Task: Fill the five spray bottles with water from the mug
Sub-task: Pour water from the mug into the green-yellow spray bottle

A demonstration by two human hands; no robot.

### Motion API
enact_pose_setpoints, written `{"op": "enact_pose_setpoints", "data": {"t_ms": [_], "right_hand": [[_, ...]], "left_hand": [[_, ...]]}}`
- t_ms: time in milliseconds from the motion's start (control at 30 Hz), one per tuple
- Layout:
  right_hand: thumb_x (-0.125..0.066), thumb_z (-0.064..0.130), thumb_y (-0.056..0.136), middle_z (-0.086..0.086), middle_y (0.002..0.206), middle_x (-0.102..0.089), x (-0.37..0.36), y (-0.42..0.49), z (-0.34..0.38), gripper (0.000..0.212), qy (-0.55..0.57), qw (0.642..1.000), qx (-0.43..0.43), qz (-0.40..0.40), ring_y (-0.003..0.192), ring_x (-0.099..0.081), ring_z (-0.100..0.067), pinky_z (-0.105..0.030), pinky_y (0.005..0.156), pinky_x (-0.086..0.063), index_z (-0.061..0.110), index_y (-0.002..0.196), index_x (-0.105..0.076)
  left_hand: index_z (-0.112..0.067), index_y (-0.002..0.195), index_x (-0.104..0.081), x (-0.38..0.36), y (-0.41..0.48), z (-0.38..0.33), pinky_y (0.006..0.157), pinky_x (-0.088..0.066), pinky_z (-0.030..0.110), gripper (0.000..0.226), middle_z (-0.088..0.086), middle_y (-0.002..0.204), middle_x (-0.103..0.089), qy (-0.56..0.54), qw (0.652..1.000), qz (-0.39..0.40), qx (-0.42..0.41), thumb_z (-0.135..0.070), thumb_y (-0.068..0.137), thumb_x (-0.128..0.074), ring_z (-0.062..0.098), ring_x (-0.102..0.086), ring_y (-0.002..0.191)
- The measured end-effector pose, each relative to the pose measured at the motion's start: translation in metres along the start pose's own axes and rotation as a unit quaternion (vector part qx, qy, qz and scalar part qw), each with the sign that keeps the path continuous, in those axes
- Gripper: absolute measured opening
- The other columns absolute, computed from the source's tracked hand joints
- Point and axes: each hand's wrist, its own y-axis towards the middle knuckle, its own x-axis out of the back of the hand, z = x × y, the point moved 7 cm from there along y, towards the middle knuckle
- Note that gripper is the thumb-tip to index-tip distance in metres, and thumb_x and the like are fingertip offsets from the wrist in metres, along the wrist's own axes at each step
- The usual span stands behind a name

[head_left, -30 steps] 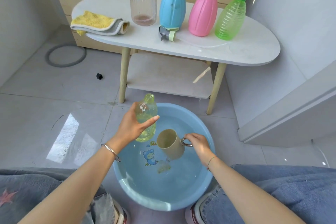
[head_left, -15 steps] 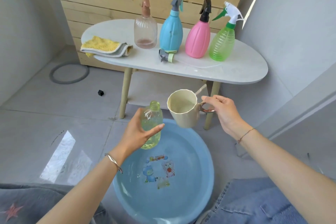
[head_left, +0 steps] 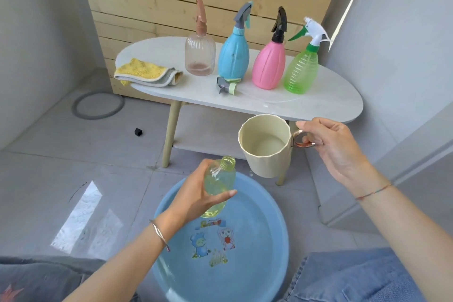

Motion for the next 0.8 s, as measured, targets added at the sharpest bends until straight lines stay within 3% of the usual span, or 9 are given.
{"op": "enact_pose_setpoints", "data": {"t_ms": [67,167,300,333,400,467,700,800], "right_hand": [[-0.061,0.001,0.085,0.015,0.040,-0.034,0.001,-0.002,0.003,0.059,-0.010,1.000,-0.002,-0.003,0.049,-0.037,-0.005,-0.027,0.068,-0.029,0.022,0.033,-0.042],[-0.068,0.006,0.080,0.015,0.041,-0.032,0.004,-0.003,0.001,0.055,-0.047,0.999,-0.005,0.000,0.052,-0.035,-0.010,-0.031,0.071,-0.028,0.021,0.034,-0.043],[-0.075,0.013,0.073,0.006,0.045,-0.034,0.007,-0.002,-0.002,0.045,-0.098,0.995,-0.010,-0.001,0.060,-0.032,-0.018,-0.026,0.066,-0.030,0.019,0.041,-0.045],[-0.075,0.018,0.069,-0.001,0.050,-0.035,0.006,-0.003,-0.002,0.036,-0.113,0.994,-0.008,-0.001,0.062,-0.031,-0.018,-0.022,0.062,-0.031,0.010,0.046,-0.048],[-0.072,0.023,0.065,-0.009,0.060,-0.036,0.006,-0.004,0.000,0.040,-0.142,0.990,0.000,-0.002,0.064,-0.030,-0.021,-0.014,0.053,-0.030,-0.009,0.059,-0.049],[-0.074,0.021,0.067,-0.013,0.065,-0.035,0.006,-0.004,0.000,0.045,-0.164,0.987,0.003,-0.004,0.068,-0.029,-0.023,-0.013,0.049,-0.028,-0.014,0.062,-0.047],[-0.077,0.016,0.075,-0.014,0.064,-0.038,0.002,-0.005,-0.003,0.047,-0.203,0.979,-0.001,-0.001,0.068,-0.029,-0.025,-0.030,0.061,-0.025,-0.015,0.063,-0.044],[-0.077,0.036,0.062,-0.027,0.061,-0.046,0.002,-0.004,-0.005,0.048,-0.218,0.976,-0.001,0.002,0.066,-0.039,-0.023,-0.031,0.068,-0.031,-0.002,0.055,-0.047]], "left_hand": [[-0.041,0.115,-0.042,-0.003,-0.001,-0.001,0.083,-0.034,-0.002,0.067,-0.033,0.114,-0.052,0.001,1.000,0.008,-0.002,-0.065,0.061,-0.072,-0.020,-0.047,0.109],[-0.037,0.117,-0.042,-0.009,-0.001,-0.001,0.084,-0.038,0.004,0.070,-0.028,0.112,-0.054,0.020,1.000,0.021,-0.010,-0.070,0.060,-0.069,-0.007,-0.053,0.106],[-0.035,0.119,-0.045,-0.016,0.000,-0.003,0.090,-0.043,0.015,0.072,-0.023,0.114,-0.058,0.011,0.999,0.034,-0.028,-0.072,0.062,-0.069,-0.003,-0.055,0.109],[-0.036,0.119,-0.046,-0.017,0.001,-0.004,0.090,-0.042,0.014,0.071,-0.023,0.115,-0.059,0.005,0.999,0.037,-0.030,-0.071,0.063,-0.070,-0.003,-0.055,0.109],[-0.037,0.121,-0.047,-0.017,0.001,-0.004,0.094,-0.042,0.016,0.072,-0.023,0.117,-0.060,-0.002,0.999,0.037,-0.032,-0.072,0.063,-0.071,-0.002,-0.055,0.113],[-0.038,0.123,-0.048,-0.018,0.002,-0.004,0.096,-0.043,0.019,0.074,-0.023,0.119,-0.060,-0.003,0.999,0.039,-0.035,-0.073,0.063,-0.071,0.000,-0.055,0.114],[-0.039,0.121,-0.048,-0.019,0.002,0.000,0.097,-0.046,0.025,0.072,-0.024,0.118,-0.061,-0.001,0.999,0.036,-0.034,-0.074,0.063,-0.072,0.000,-0.056,0.113],[-0.042,0.119,-0.047,-0.020,0.002,0.001,0.096,-0.047,0.024,0.069,-0.025,0.117,-0.060,0.010,0.999,0.039,-0.031,-0.073,0.063,-0.071,-0.003,-0.056,0.111]]}}
